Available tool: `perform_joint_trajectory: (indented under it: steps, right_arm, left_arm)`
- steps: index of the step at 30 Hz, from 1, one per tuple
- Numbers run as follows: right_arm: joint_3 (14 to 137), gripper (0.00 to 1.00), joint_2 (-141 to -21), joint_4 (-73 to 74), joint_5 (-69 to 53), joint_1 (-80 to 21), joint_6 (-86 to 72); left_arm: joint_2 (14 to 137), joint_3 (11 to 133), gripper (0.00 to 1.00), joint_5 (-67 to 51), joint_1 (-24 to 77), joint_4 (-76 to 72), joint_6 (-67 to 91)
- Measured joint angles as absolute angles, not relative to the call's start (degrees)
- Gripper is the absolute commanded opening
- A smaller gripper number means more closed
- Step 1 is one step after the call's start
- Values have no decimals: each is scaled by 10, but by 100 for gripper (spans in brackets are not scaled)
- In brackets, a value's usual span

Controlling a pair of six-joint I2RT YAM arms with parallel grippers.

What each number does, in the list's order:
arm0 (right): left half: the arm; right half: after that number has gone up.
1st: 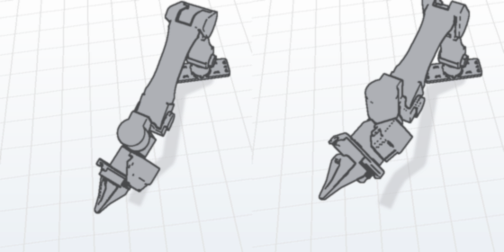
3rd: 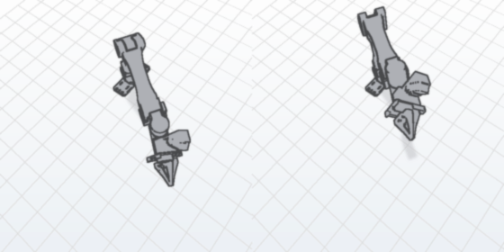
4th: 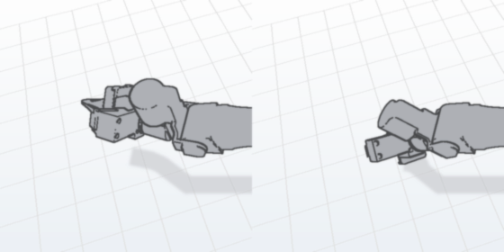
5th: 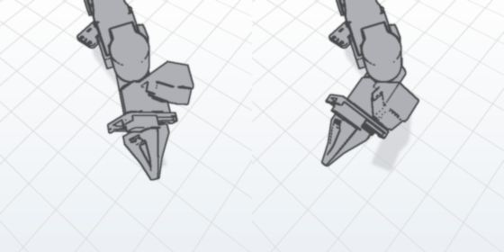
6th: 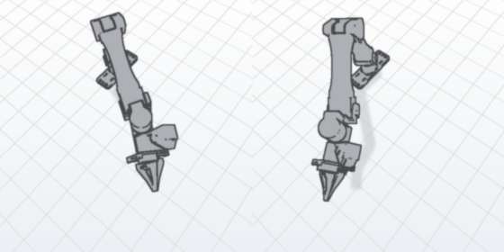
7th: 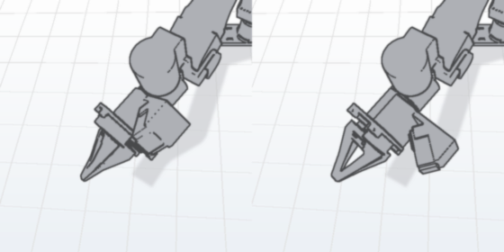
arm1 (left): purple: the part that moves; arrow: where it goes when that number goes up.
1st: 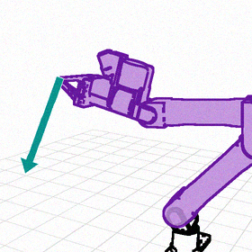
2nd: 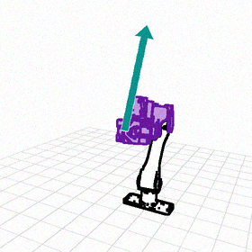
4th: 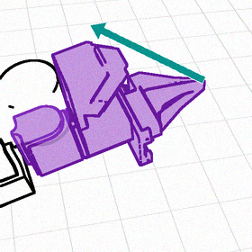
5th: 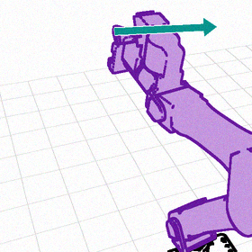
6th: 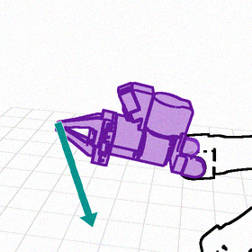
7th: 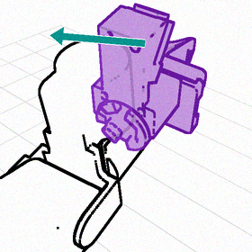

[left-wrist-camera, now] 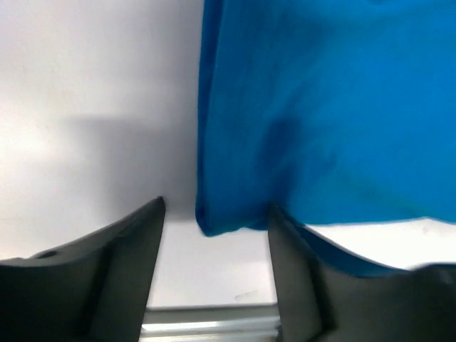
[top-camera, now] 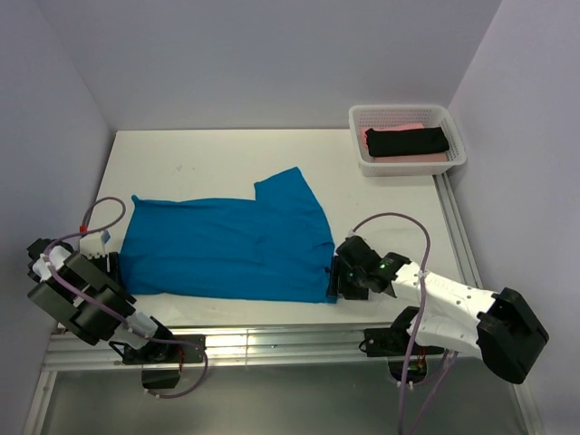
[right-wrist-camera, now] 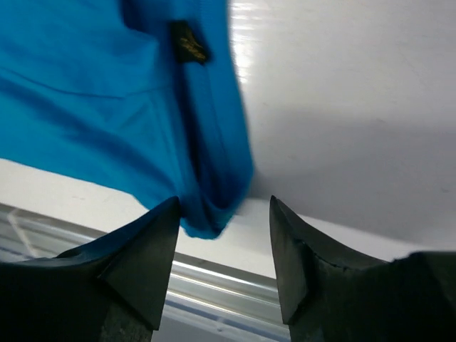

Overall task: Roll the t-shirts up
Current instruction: Fold the tshirt

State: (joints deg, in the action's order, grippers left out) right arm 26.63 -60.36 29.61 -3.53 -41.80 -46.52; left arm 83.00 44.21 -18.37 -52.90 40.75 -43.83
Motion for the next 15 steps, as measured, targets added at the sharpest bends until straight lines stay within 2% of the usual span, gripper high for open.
perform_joint_trajectory:
  steps: [1, 5, 10, 15]
  right_arm:
    - [266, 65, -599, 309, -27, -420, -468]
    - [290, 65, -583, 364, 4, -421, -471]
    - [382, 59, -585, 398, 52, -421, -462]
    - [469, 57, -644, 380, 86, -402, -420]
  left_arm:
    - [826, 442, 72, -183, -531, 414, -441]
    - [807, 458, 73, -182, -533, 449, -442]
    - [790, 525, 74, -187, -534, 485, -443]
    - [795, 614, 74, -226, -529, 509, -426]
